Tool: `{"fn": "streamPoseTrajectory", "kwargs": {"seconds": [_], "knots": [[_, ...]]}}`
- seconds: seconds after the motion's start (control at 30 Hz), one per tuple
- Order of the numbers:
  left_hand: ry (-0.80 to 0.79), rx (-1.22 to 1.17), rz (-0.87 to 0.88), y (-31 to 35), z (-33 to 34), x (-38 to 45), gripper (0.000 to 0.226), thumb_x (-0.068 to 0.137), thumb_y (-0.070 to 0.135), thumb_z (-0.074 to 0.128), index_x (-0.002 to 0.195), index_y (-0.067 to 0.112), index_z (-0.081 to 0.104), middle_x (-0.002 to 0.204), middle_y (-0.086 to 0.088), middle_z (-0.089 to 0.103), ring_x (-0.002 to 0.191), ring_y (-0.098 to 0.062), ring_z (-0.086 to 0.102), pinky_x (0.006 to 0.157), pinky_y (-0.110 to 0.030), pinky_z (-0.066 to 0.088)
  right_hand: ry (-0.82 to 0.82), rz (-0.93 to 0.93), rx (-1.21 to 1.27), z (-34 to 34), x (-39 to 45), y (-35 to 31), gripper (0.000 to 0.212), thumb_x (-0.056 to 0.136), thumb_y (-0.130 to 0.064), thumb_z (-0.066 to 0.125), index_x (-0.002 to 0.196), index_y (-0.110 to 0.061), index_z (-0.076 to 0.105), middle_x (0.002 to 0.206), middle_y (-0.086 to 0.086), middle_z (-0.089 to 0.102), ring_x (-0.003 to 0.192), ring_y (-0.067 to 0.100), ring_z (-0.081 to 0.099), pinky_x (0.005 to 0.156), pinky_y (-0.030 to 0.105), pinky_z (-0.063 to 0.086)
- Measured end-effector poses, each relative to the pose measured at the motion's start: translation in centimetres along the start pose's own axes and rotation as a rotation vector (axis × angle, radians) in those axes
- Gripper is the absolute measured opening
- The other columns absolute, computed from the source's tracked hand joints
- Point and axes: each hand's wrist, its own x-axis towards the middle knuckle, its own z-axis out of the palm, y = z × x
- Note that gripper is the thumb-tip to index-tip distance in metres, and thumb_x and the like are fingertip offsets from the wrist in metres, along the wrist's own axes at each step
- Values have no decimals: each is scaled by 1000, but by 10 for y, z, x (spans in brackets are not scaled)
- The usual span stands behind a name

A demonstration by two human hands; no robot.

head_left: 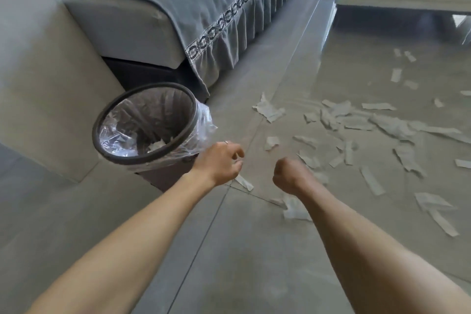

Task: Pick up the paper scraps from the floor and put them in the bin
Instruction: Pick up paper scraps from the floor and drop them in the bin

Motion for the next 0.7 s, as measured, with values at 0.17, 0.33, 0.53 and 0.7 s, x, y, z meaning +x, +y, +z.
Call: {"fn": "streamPoseTrajectory", "kwargs": {"seconds": [0.17,0.33,0.53,0.7], "knots": [[-314,0,-285,5,48,17,23,80,28,59,101,27,69,108,0,70,103,-22,63,86,-32,52,-1,119,353,12,1,26,22,68,-7,51,83,-9,68,87,10,70,81,27,65,75,36,57],[-345,-58,-318,6,98,15,48,78,36,67,124,26,59,131,-8,54,124,-26,50,100,-31,43,24,100,189,31,-9,58,36,74,-9,56,110,-8,58,114,14,55,102,34,56,84,37,50],[-179,-133,-419,5,141,33,53,79,27,67,130,24,54,138,-20,36,128,-35,36,104,-32,34,22,-33,-137,29,-12,118,108,65,-58,71,150,-30,11,159,8,-7,145,39,-1,111,50,26],[-90,-270,-180,18,167,33,24,82,3,61,99,12,75,98,-11,73,99,-25,64,78,-12,34,-108,-108,-226,57,-7,130,109,60,-68,70,149,-36,15,160,5,-10,146,36,-6,117,51,14]]}}
